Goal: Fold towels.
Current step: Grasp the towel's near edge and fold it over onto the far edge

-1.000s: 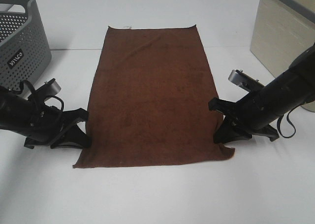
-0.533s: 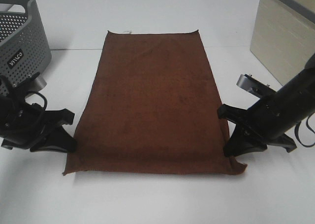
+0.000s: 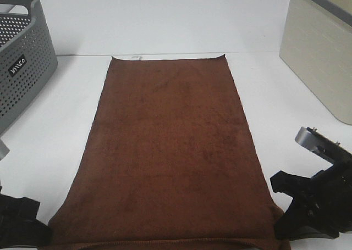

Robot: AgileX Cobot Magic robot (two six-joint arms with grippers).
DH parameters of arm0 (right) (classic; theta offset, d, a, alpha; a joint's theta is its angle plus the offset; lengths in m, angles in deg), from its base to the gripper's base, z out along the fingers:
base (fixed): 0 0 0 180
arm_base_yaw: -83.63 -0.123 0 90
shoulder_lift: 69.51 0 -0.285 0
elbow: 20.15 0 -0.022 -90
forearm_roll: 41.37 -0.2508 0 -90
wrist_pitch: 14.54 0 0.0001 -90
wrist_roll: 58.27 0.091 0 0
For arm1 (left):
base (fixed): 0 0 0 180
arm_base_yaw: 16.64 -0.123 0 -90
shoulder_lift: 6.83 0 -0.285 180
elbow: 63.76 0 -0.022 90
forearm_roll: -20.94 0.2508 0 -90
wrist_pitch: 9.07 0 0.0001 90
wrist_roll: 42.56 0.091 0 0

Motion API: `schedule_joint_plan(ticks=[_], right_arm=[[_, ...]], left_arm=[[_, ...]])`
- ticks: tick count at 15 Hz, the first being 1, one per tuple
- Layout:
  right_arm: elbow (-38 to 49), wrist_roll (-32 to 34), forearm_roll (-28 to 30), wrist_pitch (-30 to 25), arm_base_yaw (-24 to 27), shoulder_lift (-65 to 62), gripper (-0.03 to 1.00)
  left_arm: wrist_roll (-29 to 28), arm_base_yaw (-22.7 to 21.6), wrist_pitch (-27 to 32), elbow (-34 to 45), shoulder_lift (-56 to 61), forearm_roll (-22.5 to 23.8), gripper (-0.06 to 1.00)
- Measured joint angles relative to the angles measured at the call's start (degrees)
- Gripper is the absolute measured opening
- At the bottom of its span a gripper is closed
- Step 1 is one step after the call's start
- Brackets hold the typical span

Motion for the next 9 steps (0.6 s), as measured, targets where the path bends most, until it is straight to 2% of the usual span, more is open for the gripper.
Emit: schedule_joint_plan(ticks=[5,9], right_arm=[[0.46,-0.29,-0.63,0.57,0.00,-3.78,0.00],[-9.05,-0.34,-0.63,1.32,0.00,-2.52,0.00]], left_arm=[[0.69,0.00,0.23,0.29,2.58,-2.81,0.00],[3.21,0.00,-0.17,-6.70,2.35,-5.79,0.00]])
